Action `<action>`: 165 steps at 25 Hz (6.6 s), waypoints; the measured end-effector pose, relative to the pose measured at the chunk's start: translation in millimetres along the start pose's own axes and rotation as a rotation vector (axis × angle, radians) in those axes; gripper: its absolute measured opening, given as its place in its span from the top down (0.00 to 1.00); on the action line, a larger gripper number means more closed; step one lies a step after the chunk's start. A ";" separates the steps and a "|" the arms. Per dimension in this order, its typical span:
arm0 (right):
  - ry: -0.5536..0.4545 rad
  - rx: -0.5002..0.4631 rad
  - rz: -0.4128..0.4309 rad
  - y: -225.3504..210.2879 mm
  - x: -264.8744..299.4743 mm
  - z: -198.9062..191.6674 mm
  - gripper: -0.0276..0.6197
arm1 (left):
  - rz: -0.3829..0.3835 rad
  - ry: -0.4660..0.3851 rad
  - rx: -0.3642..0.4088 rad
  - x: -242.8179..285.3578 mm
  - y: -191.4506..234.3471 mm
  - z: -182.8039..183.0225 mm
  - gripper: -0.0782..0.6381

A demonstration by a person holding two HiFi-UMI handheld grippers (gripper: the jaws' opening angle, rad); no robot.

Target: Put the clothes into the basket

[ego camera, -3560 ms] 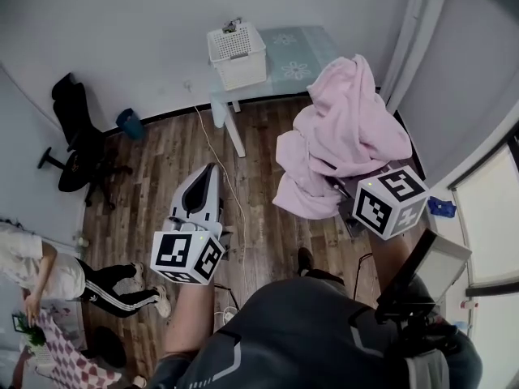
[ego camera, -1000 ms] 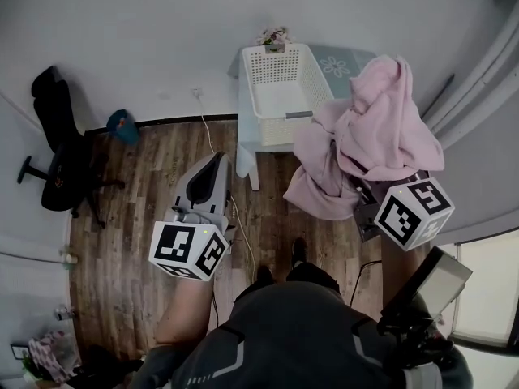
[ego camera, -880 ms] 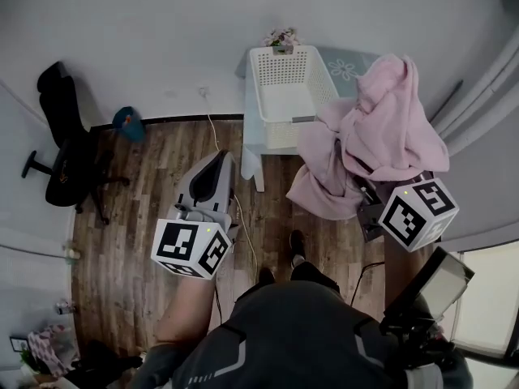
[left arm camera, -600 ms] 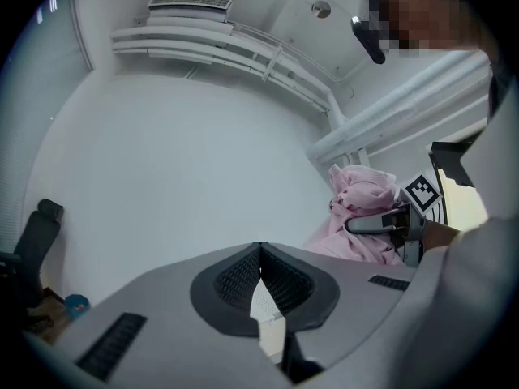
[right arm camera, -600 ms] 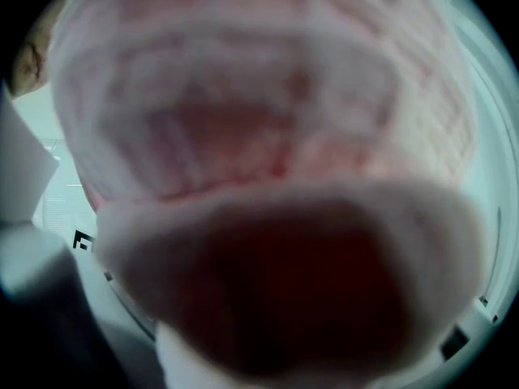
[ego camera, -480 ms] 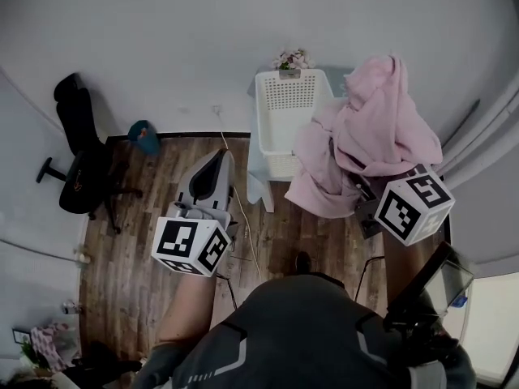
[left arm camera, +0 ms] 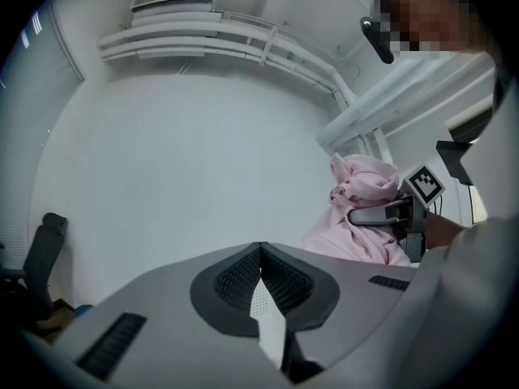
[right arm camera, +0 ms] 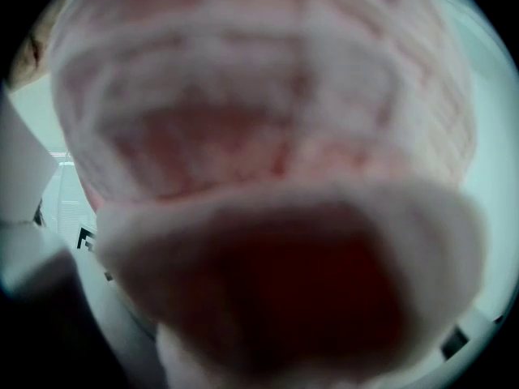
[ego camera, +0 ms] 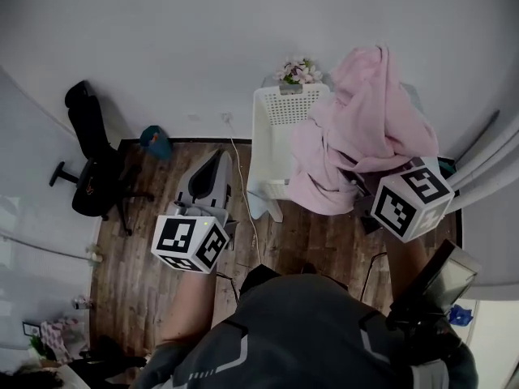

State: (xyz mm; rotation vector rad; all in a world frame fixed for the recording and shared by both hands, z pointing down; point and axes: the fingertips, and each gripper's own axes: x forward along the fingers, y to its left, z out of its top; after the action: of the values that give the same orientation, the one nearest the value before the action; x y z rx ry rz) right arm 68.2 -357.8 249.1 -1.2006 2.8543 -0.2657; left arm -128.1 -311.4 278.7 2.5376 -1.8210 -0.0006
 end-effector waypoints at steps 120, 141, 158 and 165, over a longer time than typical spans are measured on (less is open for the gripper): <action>0.285 0.021 0.119 -14.1 89.3 -85.6 0.48 | -0.059 0.099 -0.131 60.9 24.7 -80.7 0.88; 0.101 -0.005 0.048 60.6 66.1 -43.8 0.91 | -0.165 0.000 -0.030 6.2 27.2 -20.4 0.88; 0.077 -0.004 -0.051 63.6 90.3 -44.2 0.93 | -0.217 -0.010 -0.045 14.4 54.3 -23.3 0.88; 0.080 -0.001 -0.083 64.9 99.0 -46.0 0.94 | -0.206 -0.009 -0.038 15.2 67.5 -23.3 0.88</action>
State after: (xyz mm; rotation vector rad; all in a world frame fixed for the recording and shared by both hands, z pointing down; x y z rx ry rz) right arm -51.6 -377.1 286.8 -1.3404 2.8753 -0.3218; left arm -186.9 -347.1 303.2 2.6881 -1.5382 -0.0494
